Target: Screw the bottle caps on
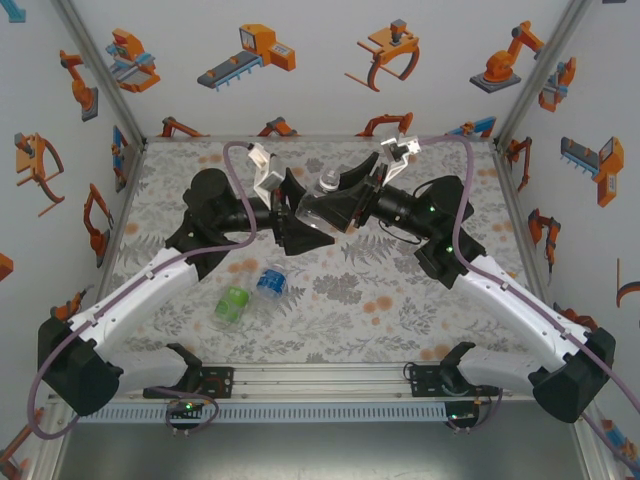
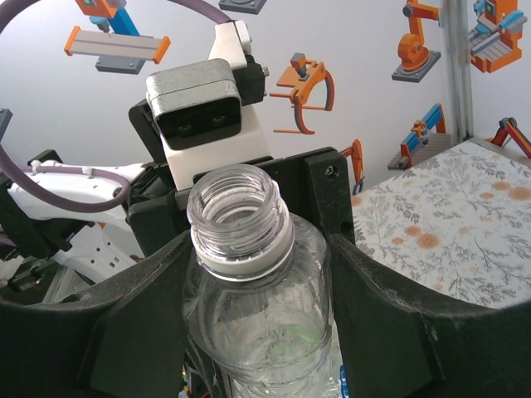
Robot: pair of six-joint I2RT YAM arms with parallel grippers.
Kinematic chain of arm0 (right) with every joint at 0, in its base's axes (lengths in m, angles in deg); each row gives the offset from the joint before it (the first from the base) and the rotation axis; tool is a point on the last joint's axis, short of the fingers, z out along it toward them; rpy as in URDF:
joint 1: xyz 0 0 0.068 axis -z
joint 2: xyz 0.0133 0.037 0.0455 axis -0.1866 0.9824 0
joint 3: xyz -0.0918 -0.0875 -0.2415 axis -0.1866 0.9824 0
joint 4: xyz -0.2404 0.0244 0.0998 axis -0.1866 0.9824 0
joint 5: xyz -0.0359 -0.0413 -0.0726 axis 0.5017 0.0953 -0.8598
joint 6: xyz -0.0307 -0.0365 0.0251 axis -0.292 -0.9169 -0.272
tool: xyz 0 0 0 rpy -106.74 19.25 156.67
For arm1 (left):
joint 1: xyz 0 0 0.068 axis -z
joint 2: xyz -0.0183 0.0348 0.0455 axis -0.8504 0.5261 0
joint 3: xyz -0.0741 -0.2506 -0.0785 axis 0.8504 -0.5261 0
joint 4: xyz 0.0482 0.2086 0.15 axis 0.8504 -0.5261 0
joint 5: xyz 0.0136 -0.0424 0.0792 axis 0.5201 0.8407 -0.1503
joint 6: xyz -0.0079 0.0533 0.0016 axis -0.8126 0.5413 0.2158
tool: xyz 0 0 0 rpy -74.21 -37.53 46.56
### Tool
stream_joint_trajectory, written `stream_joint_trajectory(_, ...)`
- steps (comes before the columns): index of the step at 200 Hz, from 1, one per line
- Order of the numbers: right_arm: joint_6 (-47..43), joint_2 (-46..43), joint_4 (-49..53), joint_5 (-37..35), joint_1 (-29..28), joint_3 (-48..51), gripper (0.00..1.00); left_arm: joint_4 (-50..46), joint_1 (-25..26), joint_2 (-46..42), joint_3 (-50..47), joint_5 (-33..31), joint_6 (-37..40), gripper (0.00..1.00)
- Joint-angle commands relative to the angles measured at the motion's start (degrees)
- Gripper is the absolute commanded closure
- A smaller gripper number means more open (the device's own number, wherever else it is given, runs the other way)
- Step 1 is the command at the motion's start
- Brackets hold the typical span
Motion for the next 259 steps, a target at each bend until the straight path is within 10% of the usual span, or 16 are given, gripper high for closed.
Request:
stream_joint_trajectory(1,-0.47,-1.26,-0.84,1.30,-0.23,-1.44,0.71,-1.31,0.72,0.54,2.42,0.11,1.45,0.36)
stream_joint_trajectory(69,-0.61,-1.34,-0.41,0.62,-0.23,-1.50,0.70,-2.67,0.84,0.08,2.50,0.12,3.19,0.55)
stream_joint_trajectory(126,-6.67,-4.08,8.89,-5.25,-0.23,-2.76,0.24,-10.52,0.10,-3.52,2.00,-5.86,9.83,0.68)
stream_joint_trajectory(259,-9.80,2.08,43.71,-30.77,4.30,-2.91,0.34,-30.45,-22.76,-9.35,-0.03,-8.40,20.35,1.00)
